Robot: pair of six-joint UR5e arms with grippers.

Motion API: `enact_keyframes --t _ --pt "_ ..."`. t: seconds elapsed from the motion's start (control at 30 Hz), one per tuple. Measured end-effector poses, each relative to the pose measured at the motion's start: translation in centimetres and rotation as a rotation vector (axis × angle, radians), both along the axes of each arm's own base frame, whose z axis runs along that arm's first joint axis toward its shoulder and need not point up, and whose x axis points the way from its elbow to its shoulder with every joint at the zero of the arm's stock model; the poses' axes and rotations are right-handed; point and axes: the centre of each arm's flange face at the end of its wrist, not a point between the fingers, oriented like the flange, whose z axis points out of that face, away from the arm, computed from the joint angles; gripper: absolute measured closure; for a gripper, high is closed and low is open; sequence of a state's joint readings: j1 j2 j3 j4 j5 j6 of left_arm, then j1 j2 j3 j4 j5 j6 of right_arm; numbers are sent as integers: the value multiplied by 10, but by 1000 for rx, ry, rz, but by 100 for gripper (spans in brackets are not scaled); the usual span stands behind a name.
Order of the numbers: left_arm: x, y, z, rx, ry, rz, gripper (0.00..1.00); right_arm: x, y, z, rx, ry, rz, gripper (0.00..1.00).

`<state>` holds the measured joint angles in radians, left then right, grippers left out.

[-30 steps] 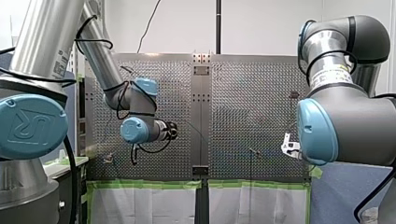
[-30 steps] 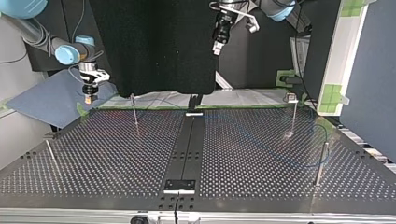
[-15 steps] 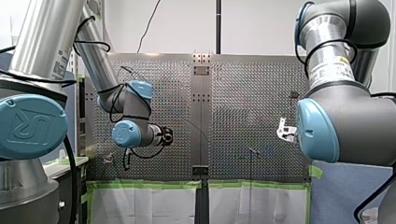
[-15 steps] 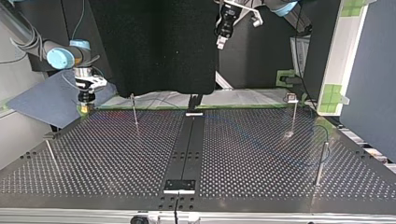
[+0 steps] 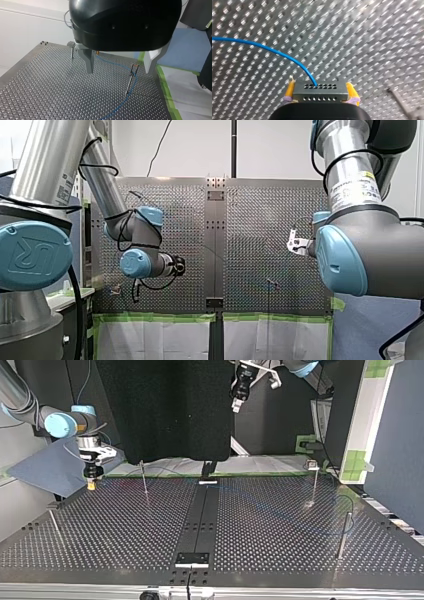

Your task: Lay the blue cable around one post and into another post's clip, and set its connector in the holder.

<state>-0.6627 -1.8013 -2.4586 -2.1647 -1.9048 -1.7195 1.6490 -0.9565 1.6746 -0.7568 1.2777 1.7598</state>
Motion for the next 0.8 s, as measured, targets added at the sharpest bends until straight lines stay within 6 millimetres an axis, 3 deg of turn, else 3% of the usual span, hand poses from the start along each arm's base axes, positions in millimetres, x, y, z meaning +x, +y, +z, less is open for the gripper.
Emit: enact_keyframes --t 0.57,0.8 --pt "0 0 0 1 0 2 0 17 19 79 -56 6 -13 100" --pt "0 0 0 1 0 2 0 16 26 91 -39 28 -59 100"
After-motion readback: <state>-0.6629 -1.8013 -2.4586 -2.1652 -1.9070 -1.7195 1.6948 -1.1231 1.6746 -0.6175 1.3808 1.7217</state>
